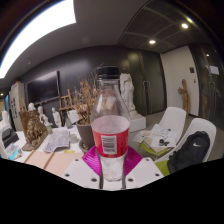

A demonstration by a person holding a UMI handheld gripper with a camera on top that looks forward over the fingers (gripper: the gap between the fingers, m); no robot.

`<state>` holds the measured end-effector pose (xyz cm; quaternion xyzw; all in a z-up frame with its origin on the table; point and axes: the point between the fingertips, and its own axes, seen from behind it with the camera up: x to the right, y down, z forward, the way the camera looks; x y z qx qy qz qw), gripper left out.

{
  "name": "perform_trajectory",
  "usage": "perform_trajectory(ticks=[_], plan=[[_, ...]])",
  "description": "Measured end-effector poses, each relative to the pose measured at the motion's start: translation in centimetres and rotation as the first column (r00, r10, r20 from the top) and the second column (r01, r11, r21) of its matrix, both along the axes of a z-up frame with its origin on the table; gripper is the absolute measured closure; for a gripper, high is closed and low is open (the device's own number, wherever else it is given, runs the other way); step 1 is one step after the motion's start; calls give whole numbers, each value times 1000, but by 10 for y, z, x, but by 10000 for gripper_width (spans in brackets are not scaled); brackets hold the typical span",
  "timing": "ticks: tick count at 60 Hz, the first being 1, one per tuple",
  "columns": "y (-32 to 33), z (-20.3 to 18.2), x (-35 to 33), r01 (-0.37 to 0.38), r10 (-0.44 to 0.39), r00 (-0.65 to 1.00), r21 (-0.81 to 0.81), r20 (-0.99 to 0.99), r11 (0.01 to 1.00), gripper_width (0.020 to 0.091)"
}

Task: Pour water

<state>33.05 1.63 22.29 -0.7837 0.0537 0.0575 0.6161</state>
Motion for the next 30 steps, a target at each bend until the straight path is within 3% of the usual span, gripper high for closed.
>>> perform_trajectory(ticks=[16, 25, 30], plan=[[2, -127, 29, 6, 12, 992, -137, 129, 991, 859], [0, -165, 34, 30, -15, 996, -180, 87, 983, 857], [4, -162, 35, 37, -23, 996, -152, 88, 988, 856]])
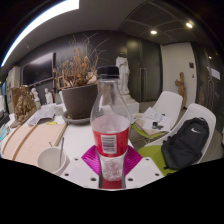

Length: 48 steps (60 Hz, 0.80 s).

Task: Pour water

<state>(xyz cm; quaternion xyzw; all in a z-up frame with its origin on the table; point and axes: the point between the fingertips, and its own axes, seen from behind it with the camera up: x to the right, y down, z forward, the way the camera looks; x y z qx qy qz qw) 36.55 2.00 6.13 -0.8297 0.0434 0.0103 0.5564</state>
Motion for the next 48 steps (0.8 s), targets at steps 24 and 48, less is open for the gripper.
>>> perform_trajectory(ticks=[24, 48], plan=[[-22, 5, 5, 55, -54, 998, -75, 19, 996, 249], [-157, 103, -78, 52, -41, 998, -216, 58, 975, 244]])
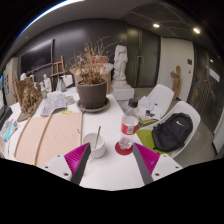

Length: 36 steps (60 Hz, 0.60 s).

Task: Pour water

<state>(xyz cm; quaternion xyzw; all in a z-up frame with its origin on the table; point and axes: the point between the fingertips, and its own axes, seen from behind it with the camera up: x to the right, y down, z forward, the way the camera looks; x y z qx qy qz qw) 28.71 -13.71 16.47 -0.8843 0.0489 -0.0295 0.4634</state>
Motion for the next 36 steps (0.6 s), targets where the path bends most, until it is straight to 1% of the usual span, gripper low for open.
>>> perform_trajectory(ticks=[11, 17, 24, 36], plan=[[-45, 41, -58, -32, 31, 999, 17, 35, 999, 245], [-60, 56, -82, -40, 39, 998, 29, 42, 999, 247], [-74, 67, -101, -56, 53, 996, 39, 77, 998, 246], [-93, 71, -128, -78, 73, 990, 32, 122, 996, 247]])
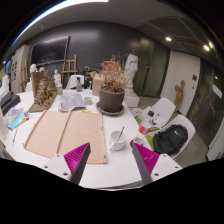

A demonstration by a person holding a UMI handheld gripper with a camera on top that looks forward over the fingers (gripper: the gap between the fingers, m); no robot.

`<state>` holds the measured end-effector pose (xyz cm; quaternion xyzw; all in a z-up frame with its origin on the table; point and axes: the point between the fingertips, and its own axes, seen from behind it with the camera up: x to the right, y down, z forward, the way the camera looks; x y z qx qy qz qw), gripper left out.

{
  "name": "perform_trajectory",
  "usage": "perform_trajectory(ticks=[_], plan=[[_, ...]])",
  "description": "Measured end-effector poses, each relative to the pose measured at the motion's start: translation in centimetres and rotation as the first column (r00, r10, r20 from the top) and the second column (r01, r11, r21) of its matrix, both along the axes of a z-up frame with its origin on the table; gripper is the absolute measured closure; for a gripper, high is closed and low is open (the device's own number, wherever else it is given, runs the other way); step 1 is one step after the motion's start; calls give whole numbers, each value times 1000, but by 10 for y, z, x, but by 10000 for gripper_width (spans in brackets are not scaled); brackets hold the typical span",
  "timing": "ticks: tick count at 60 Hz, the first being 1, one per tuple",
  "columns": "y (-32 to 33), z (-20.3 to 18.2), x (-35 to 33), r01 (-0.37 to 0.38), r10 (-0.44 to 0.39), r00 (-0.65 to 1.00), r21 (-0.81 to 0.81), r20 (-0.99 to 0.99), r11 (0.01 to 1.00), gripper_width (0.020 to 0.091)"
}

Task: Pour water

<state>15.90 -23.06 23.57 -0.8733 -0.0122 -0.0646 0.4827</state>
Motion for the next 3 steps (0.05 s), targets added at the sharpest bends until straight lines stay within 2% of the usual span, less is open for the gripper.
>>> perform_trajectory(ticks=[3], plan=[[-6, 0, -8, -6, 6, 1000, -11, -8, 1000, 250]])
